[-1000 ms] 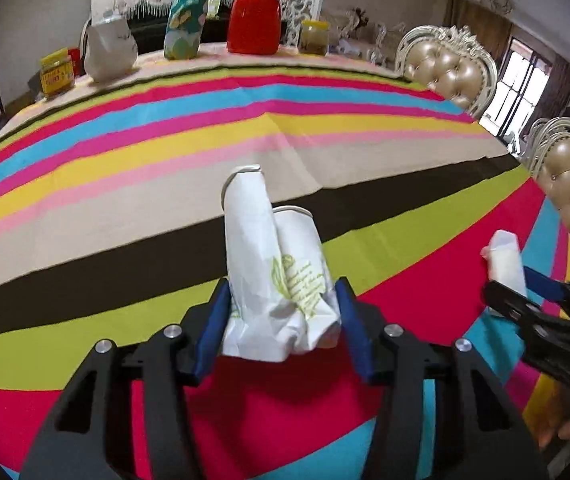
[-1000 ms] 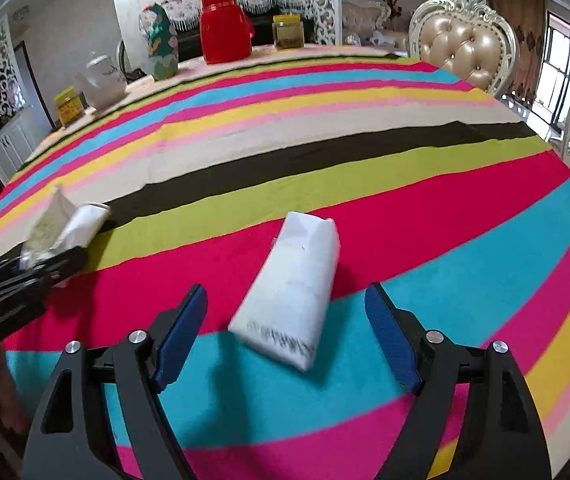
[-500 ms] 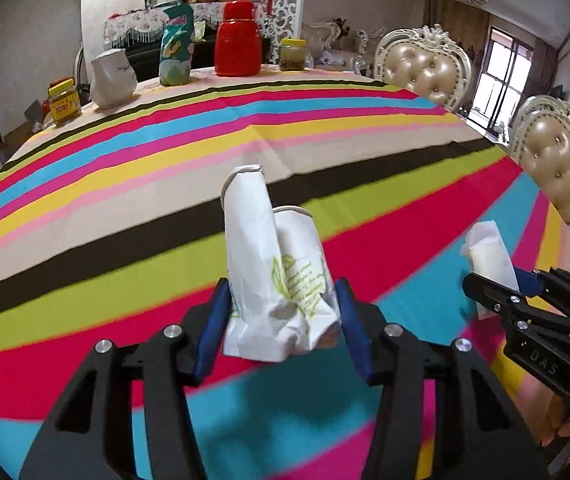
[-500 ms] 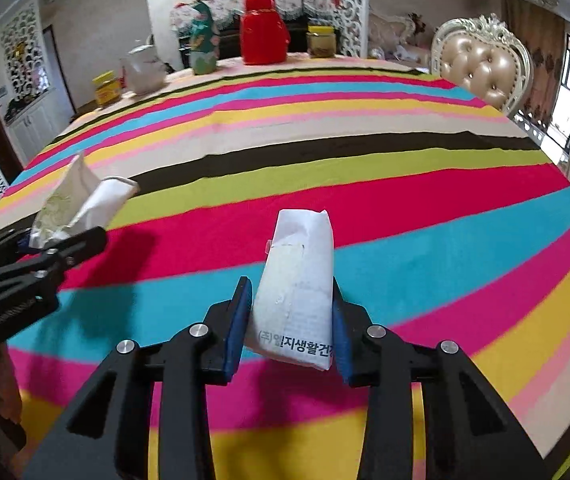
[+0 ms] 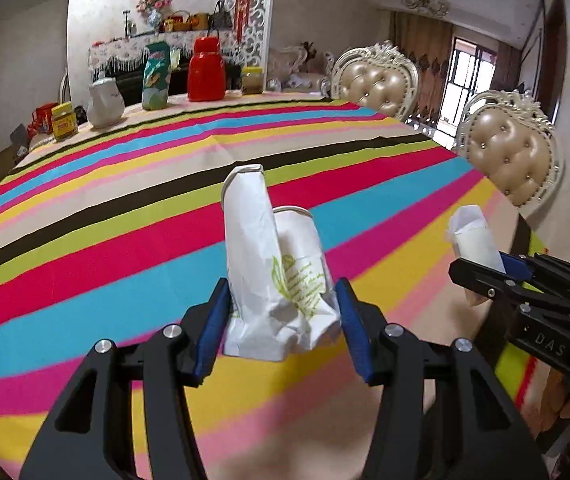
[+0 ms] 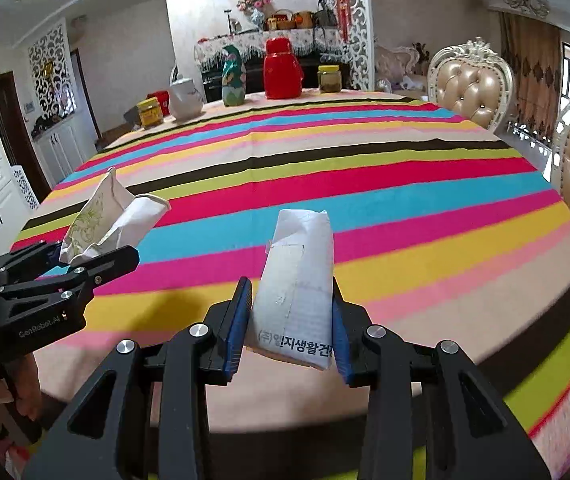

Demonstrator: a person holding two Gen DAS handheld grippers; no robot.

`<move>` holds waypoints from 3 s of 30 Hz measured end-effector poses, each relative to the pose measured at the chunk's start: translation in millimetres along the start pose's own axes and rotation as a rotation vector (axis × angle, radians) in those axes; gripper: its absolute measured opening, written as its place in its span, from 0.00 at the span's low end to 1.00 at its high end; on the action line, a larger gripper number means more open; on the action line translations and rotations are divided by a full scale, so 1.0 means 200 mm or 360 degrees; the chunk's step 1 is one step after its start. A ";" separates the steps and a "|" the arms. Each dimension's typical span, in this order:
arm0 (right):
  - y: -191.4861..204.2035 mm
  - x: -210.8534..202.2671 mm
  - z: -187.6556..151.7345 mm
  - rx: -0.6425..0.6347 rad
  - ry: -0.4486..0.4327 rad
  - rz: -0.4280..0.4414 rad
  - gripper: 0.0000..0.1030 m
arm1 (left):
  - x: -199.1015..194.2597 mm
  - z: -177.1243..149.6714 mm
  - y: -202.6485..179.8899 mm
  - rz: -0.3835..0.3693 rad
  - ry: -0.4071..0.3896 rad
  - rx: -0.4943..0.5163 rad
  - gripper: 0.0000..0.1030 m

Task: Collect trash
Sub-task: 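Carry the paper bag and tissue pack to the wastebasket and release both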

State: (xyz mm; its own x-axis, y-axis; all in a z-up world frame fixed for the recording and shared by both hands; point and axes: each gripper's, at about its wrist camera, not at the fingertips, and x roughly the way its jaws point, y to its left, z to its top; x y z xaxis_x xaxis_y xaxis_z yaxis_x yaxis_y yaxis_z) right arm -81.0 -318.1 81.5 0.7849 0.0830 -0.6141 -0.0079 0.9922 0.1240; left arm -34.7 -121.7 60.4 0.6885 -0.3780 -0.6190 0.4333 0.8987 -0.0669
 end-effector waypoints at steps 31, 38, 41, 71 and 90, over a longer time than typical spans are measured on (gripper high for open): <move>-0.13 -0.48 -0.33 0.0065 -0.0242 -0.0106 0.35 | -0.28 -0.20 -0.33 -0.0107 -0.0186 0.0120 0.50; -0.20 -0.55 -0.40 0.0065 -0.0262 -0.0148 0.35 | -0.29 -0.22 -0.44 -0.0159 -0.0217 0.0167 0.50; -0.22 -0.59 -0.43 0.0054 -0.0279 -0.0172 0.35 | -0.30 -0.23 -0.50 -0.0184 -0.0240 0.0196 0.50; -1.01 -1.19 -0.81 0.0466 -0.0331 -0.0811 0.36 | -0.30 -0.33 -1.52 -0.0767 -0.0195 0.0755 0.50; -1.34 -1.42 -0.93 0.0604 -0.0296 -0.1060 0.36 | -0.13 -0.39 -2.21 -0.1082 0.0008 0.0963 0.50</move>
State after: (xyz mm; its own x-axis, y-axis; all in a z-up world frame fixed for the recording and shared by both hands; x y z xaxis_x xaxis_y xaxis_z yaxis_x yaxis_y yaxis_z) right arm -416.4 -589.8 78.0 0.6411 -0.5679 -0.5161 0.6862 0.7254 0.0543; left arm -289.2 -492.1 45.3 0.1713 -0.7817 -0.5997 0.9773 0.2118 0.0030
